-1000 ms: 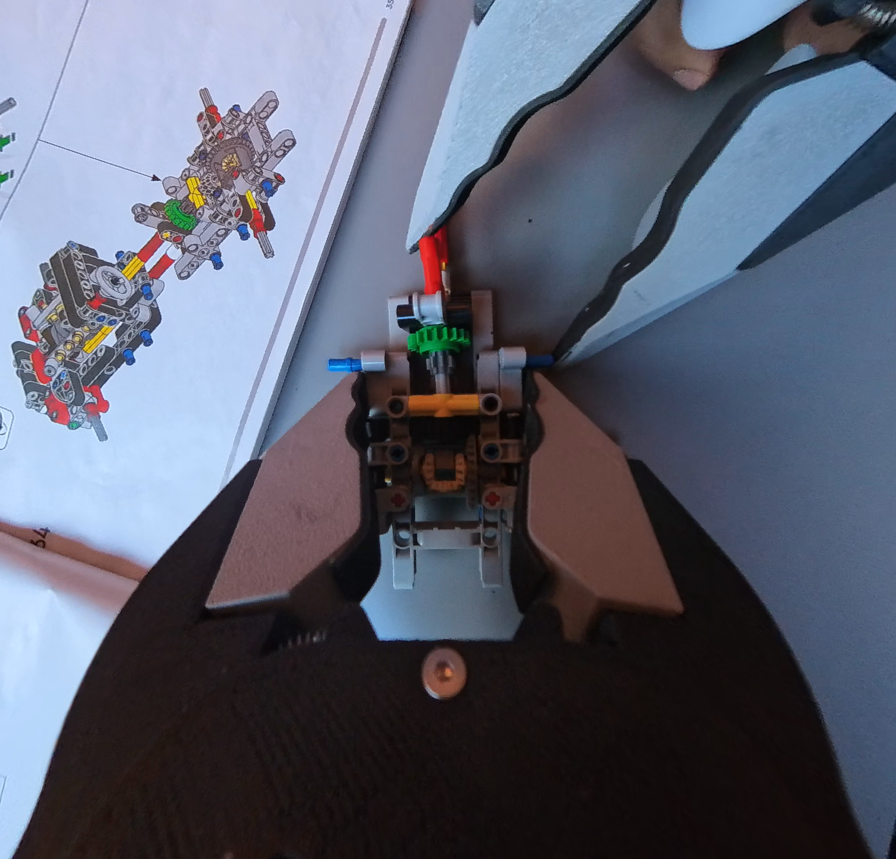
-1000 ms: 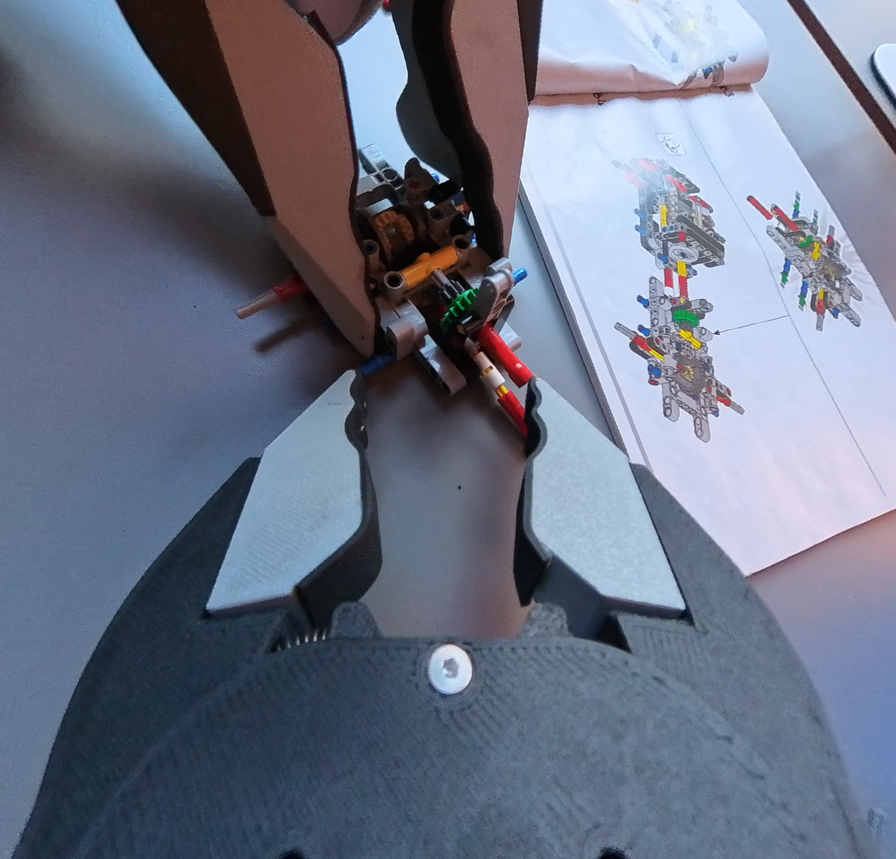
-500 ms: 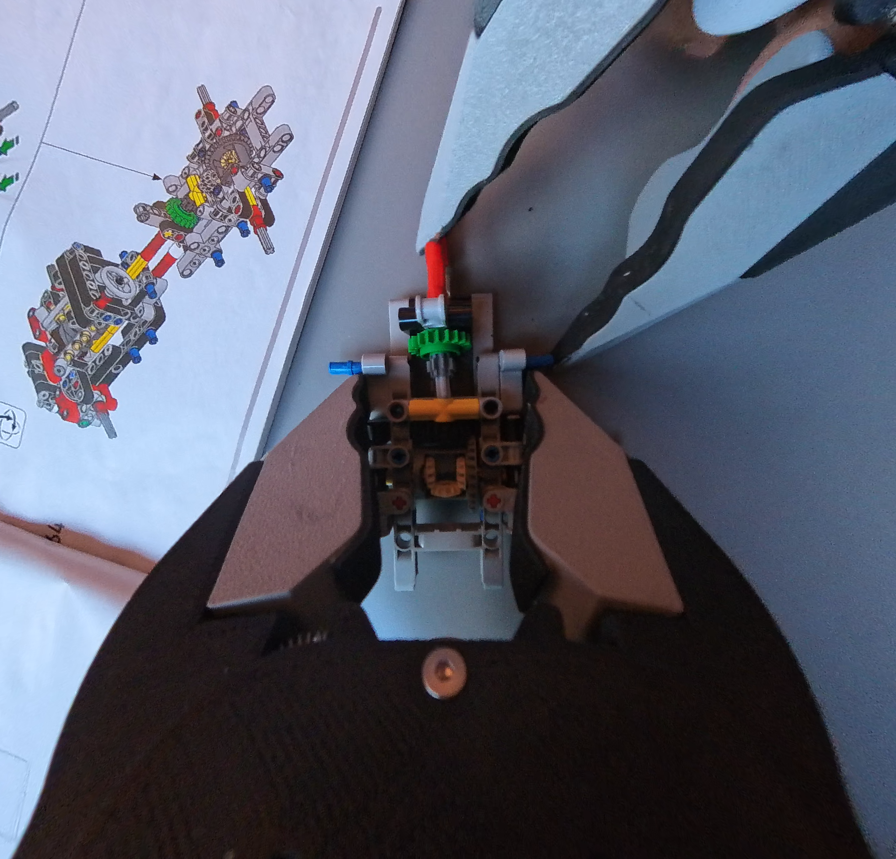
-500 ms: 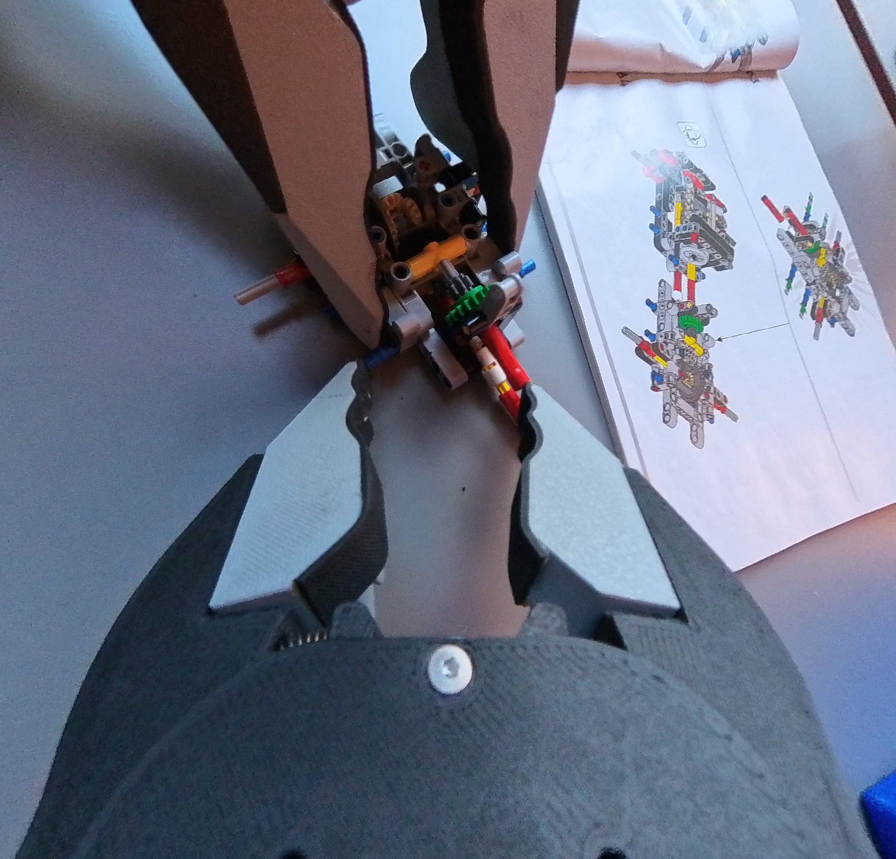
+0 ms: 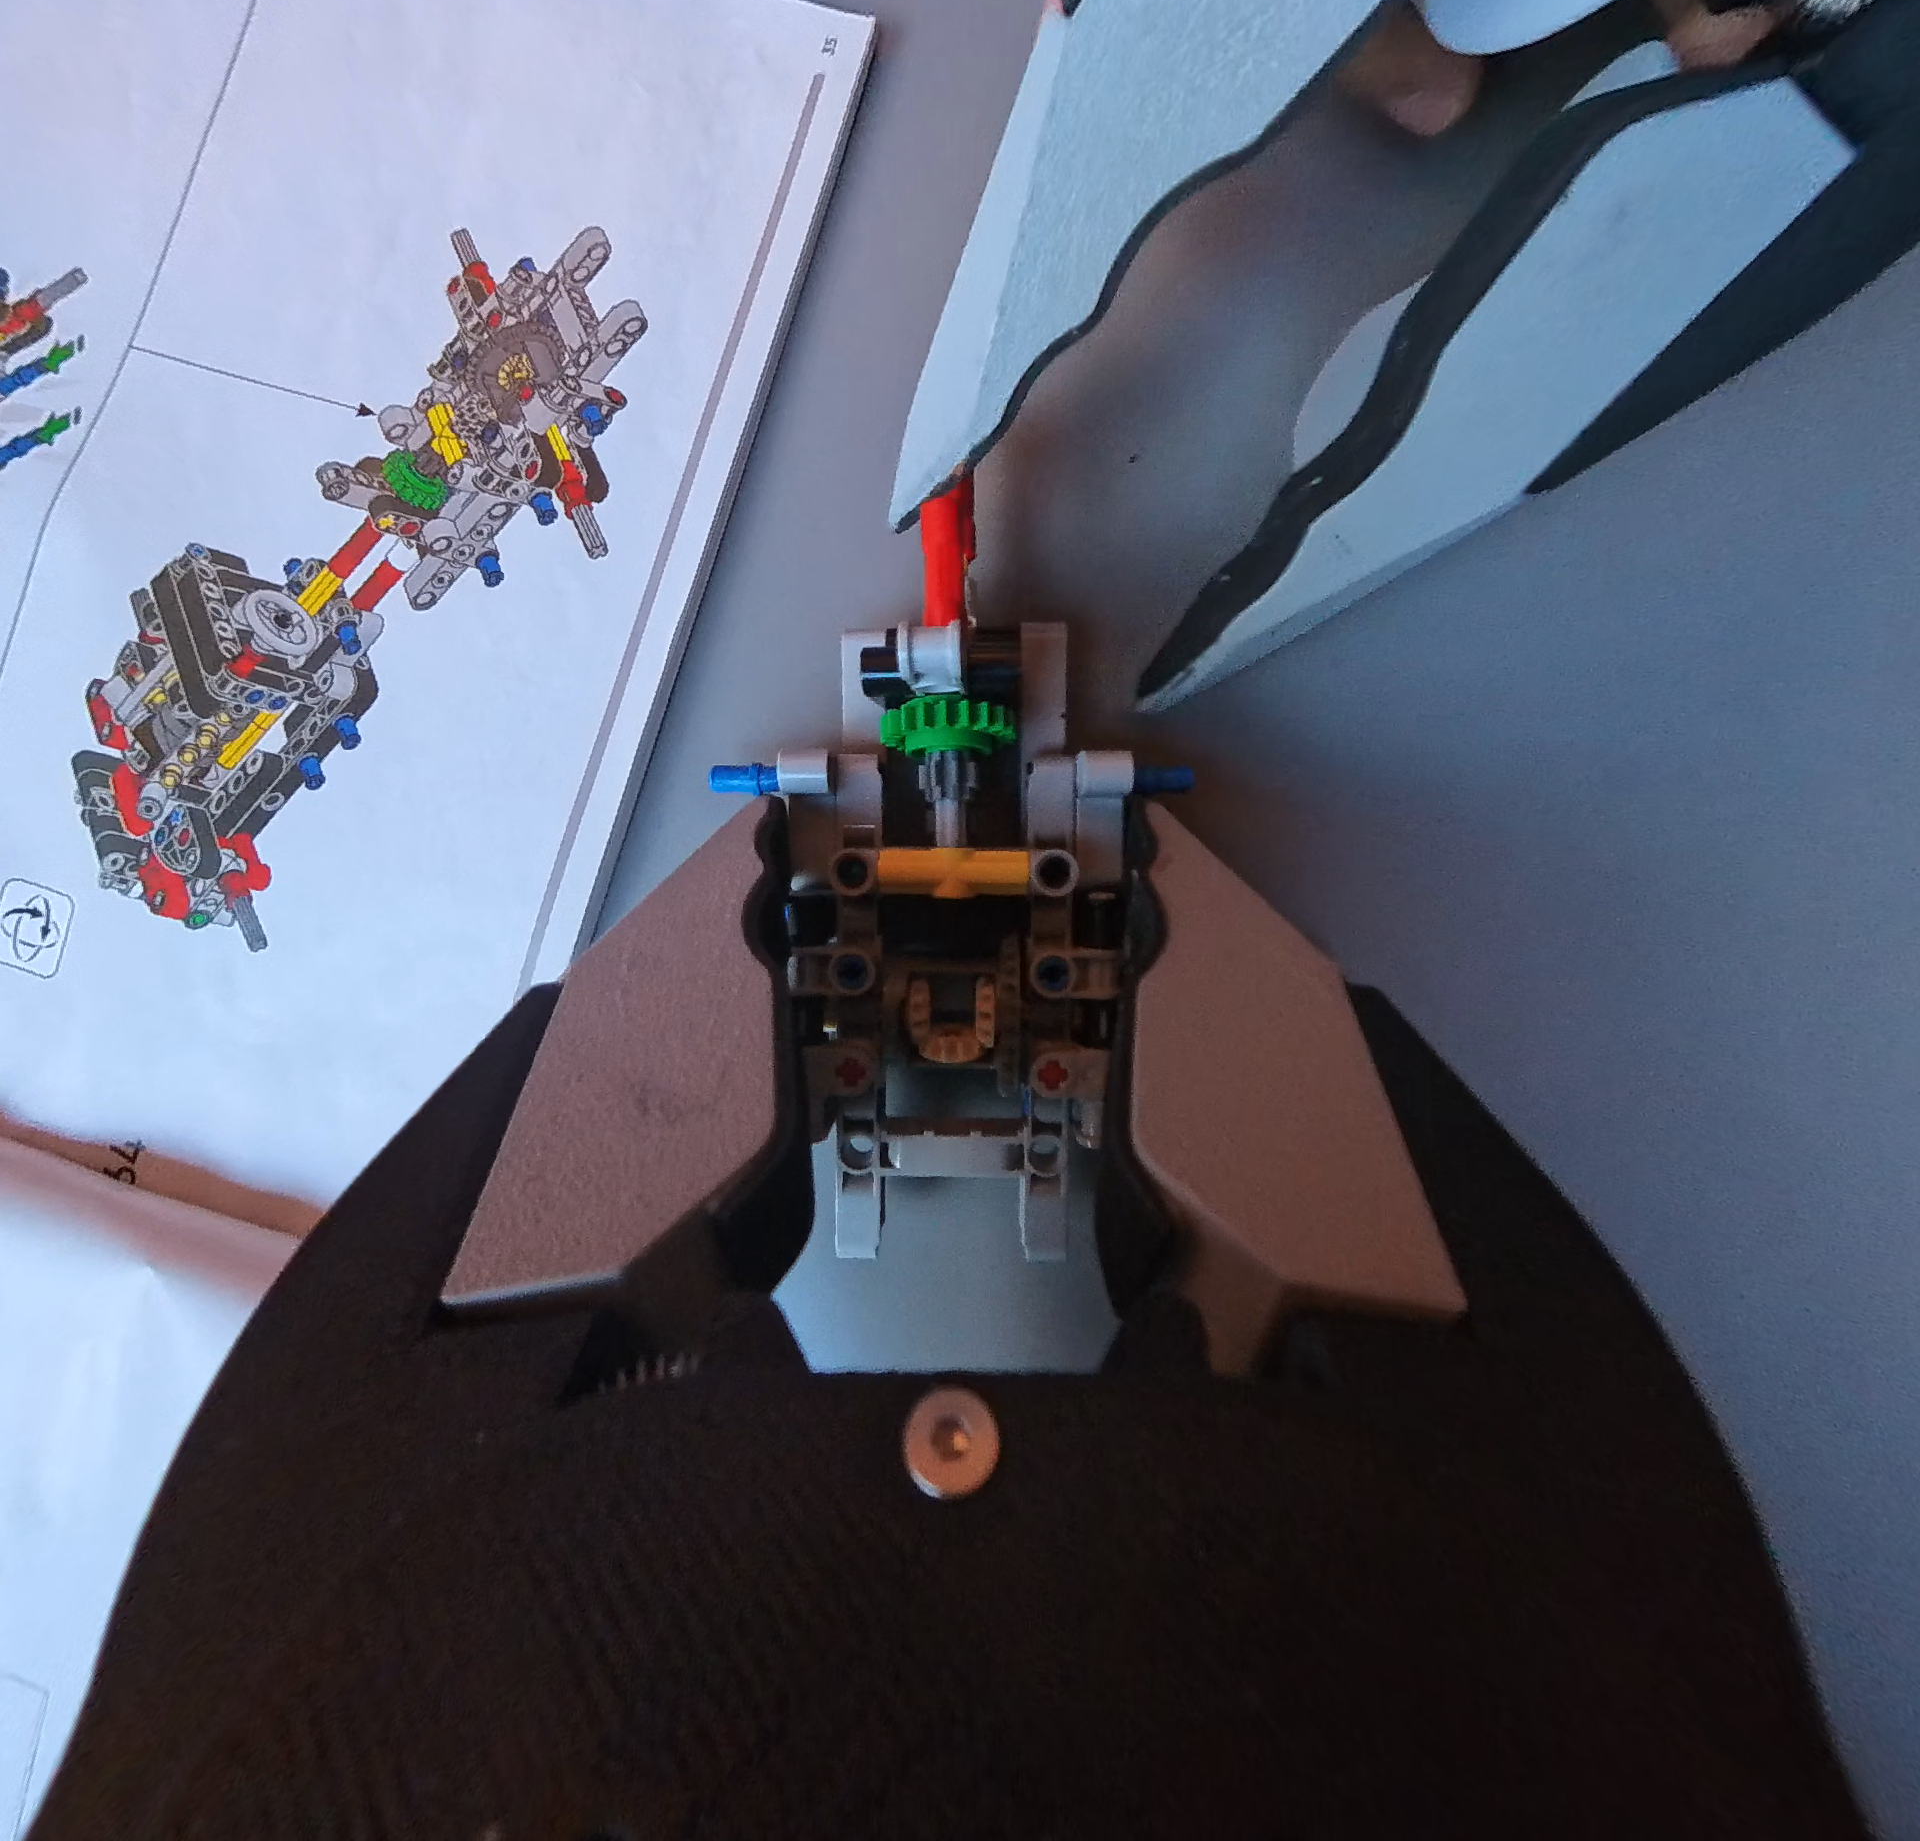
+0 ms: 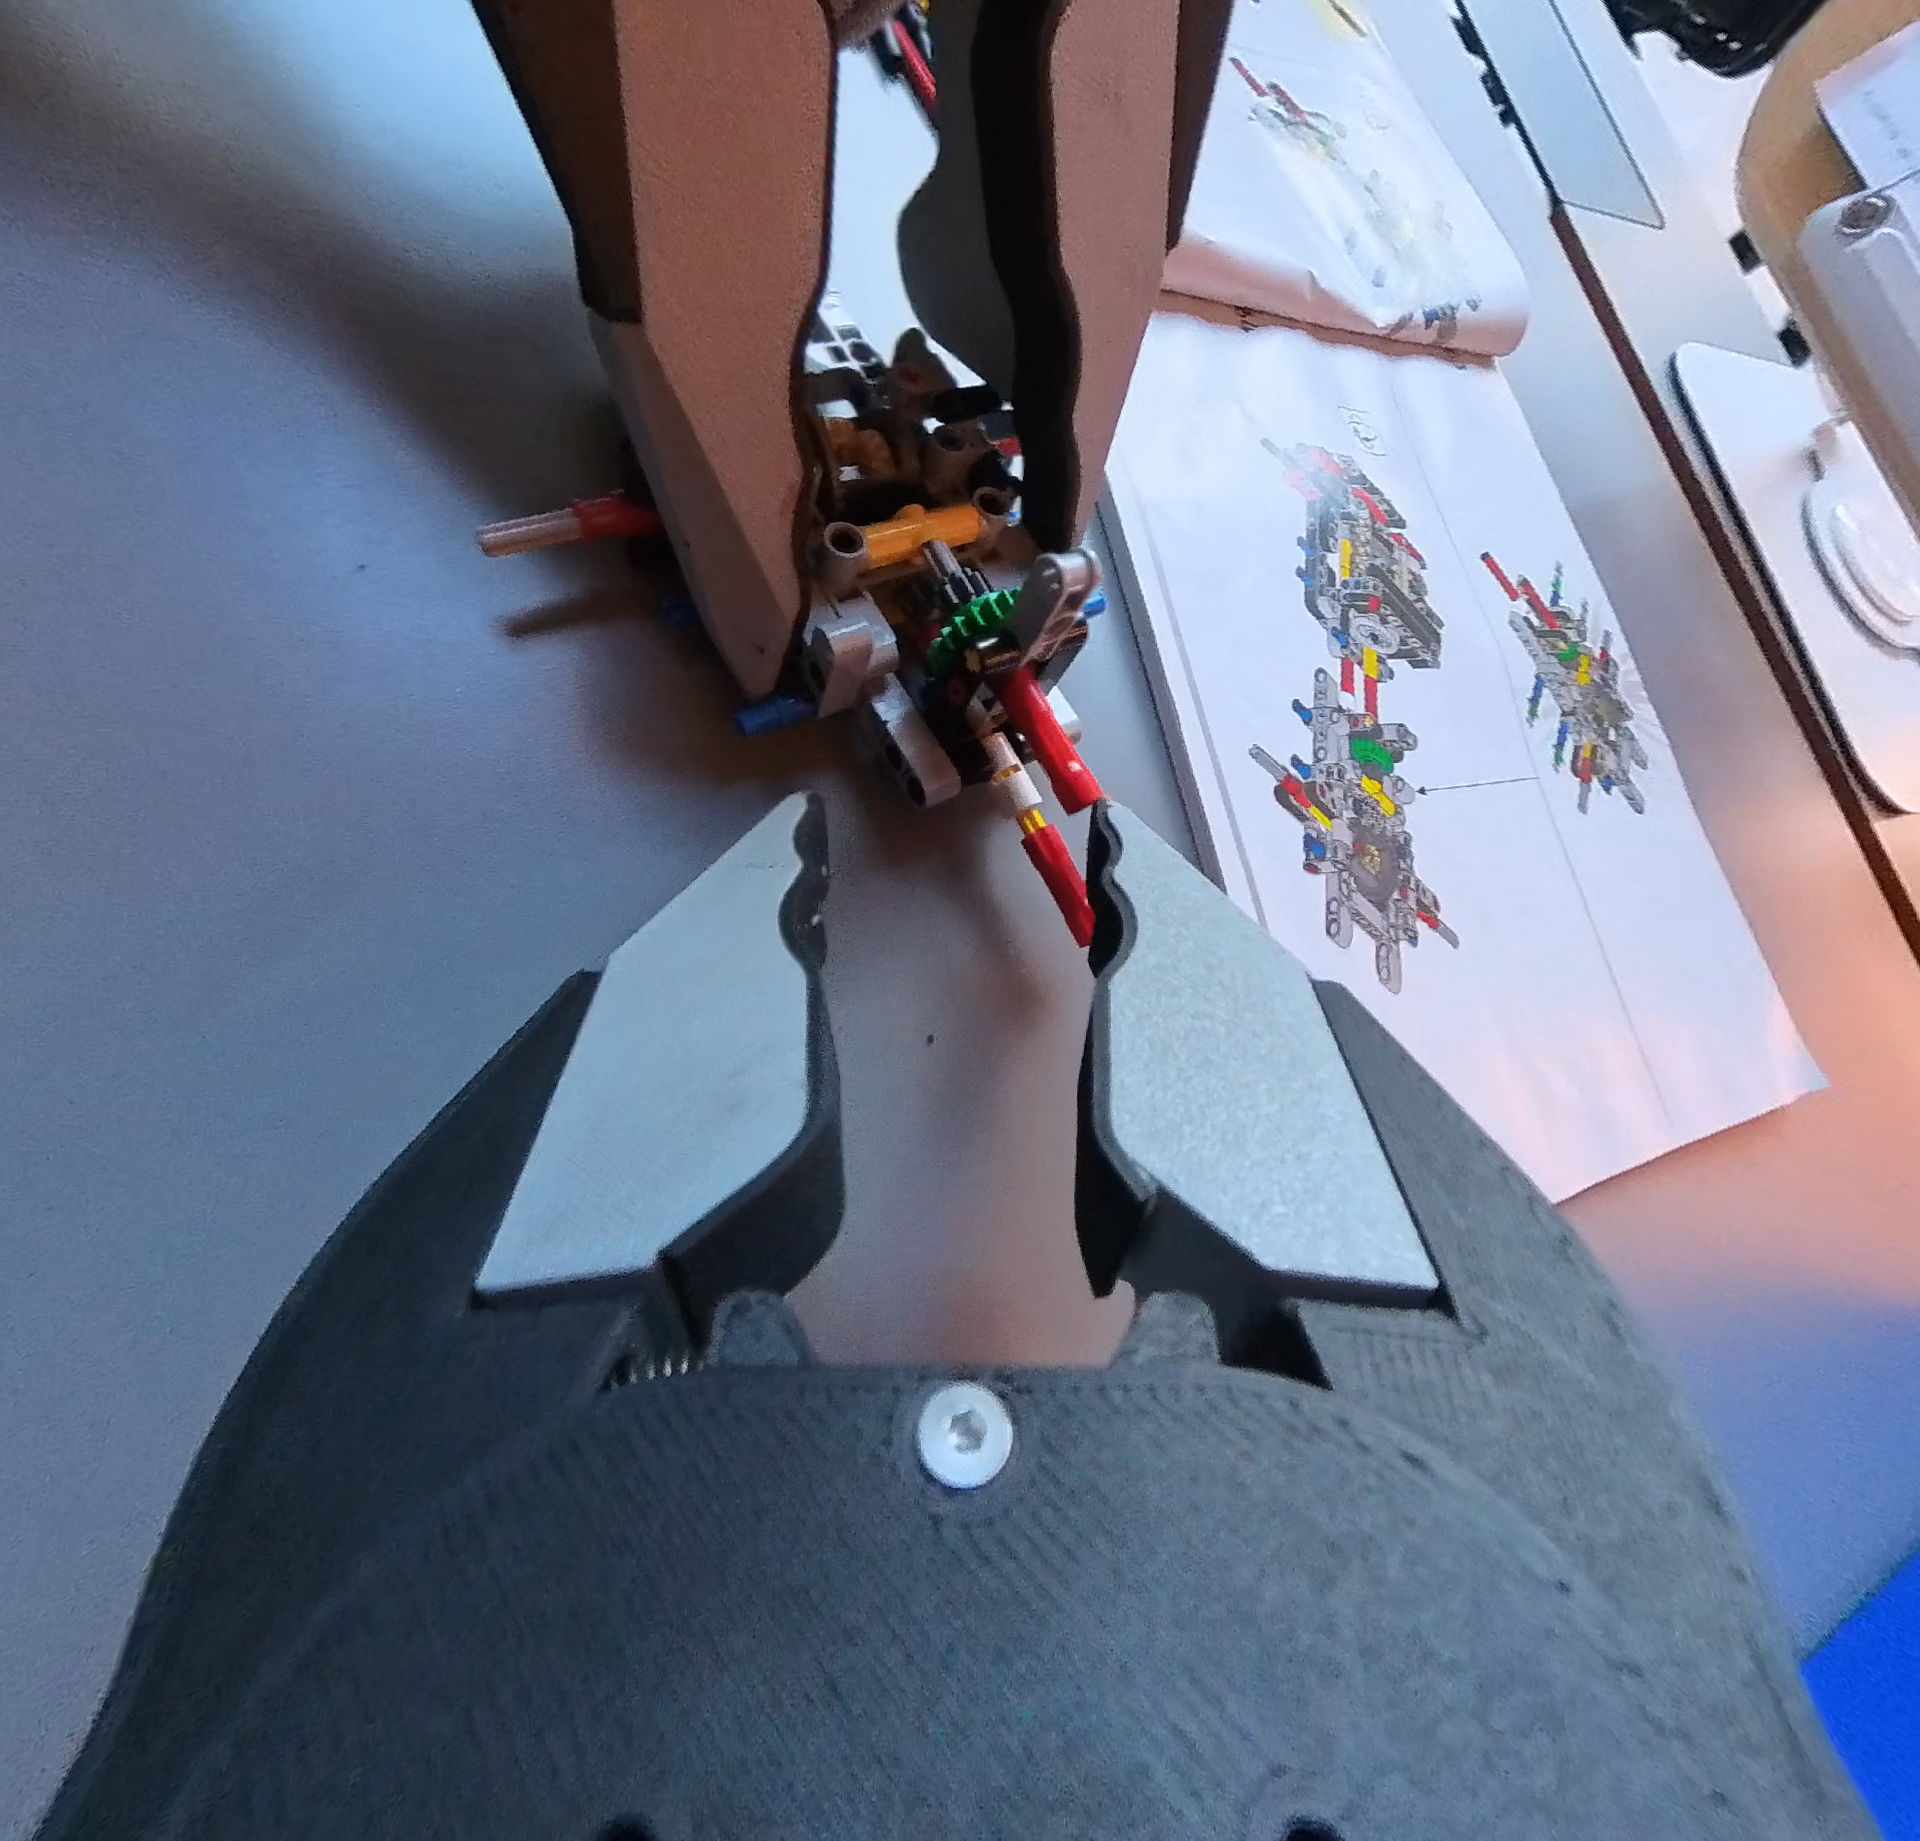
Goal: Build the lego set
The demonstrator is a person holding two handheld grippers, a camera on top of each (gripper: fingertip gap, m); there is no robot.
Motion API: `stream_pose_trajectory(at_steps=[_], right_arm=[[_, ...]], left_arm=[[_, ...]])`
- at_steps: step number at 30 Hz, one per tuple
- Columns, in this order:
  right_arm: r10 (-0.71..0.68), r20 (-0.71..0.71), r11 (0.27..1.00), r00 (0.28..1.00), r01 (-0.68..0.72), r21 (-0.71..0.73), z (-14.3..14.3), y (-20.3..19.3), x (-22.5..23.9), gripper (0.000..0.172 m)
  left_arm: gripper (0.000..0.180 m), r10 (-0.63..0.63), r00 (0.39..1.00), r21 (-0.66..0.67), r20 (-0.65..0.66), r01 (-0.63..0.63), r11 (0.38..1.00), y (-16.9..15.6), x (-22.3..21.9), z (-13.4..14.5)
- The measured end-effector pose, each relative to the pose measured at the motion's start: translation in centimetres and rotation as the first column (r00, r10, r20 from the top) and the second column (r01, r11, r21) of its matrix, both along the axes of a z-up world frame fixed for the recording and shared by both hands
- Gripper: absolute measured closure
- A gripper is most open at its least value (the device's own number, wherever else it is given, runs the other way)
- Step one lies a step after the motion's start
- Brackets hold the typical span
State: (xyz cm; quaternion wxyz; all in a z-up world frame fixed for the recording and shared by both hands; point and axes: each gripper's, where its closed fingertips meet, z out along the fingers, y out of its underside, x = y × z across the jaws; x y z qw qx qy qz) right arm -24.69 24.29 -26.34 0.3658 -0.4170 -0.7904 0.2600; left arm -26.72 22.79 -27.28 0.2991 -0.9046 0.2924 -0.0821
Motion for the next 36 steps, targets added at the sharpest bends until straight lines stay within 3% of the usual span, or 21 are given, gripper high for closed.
stream_pose_trajectory(at_steps=[9, 17, 20, 22, 23, 28, 29, 31, 34, 36], right_arm=[[0.093, -0.069, 0.981, 0.993, -0.103, -0.164, 2.1, 0.1, 1.0, 0.078], [0.269, 0.105, 0.933, 0.957, -0.232, -0.275, 0.1, -2.6, -0.6, 0.062], [0.316, 0.142, 0.922, 0.938, -0.268, -0.280, -0.4, -2.6, -1.0, 0.070], [0.364, 0.153, 0.908, 0.919, -0.313, -0.279, -0.6, -2.6, -0.9, 0.099], [0.370, 0.152, 0.909, 0.916, -0.323, -0.264, -0.7, -2.5, -1.0, 0.105], [0.359, 0.149, 0.919, 0.921, -0.321, -0.229, -0.8, -2.6, -1.4, 0.104], [0.338, 0.135, 0.928, 0.931, -0.306, -0.211, -0.7, -2.3, -1.7, 0.092], [0.318, 0.140, 0.938, 0.938, -0.290, -0.192, -0.7, -2.1, -1.9, 0.088], [0.345, 0.137, 0.930, 0.929, -0.319, -0.180, -0.6, -2.9, -1.7, 0.103], [0.346, 0.145, 0.931, 0.927, -0.319, -0.179, -0.6, -2.9, -1.7, 0.103]], left_arm=[[0.119, -0.096, 0.995, 0.030, -0.004, 0.096, 0.995, -0.2, 0.5, 0.1], [0.119, -0.187, 0.982, 0.035, 0.009, 0.186, 0.982, -0.8, 1.2, 0.1], [0.119, -0.238, 0.971, 0.040, -0.009, 0.239, 0.970, -1.3, 1.6, 0.1], [0.119, -0.264, 0.965, 0.041, -0.008, 0.264, 0.964, -1.5, 1.8, 0.2], [0.119, -0.262, 0.965, 0.036, -0.004, 0.262, 0.964, -1.6, 1.8, 0.1], [0.119, -0.265, 0.964, 0.034, 0.011, 0.264, 0.964, -1.7, 1.6, 0.1], [0.119, -0.270, 0.963, 0.034, 0.012, 0.270, 0.962, -1.7, 1.6, 0.1], [0.119, -0.272, 0.962, 0.032, 0.007, 0.271, 0.962, -1.8, 1.7, 0.1], [0.120, -0.270, 0.963, 0.031, 0.011, 0.270, 0.962, -1.7, 1.7, 0.1], [0.120, -0.270, 0.963, 0.030, 0.010, 0.270, 0.962, -1.7, 1.7, 0.1]])
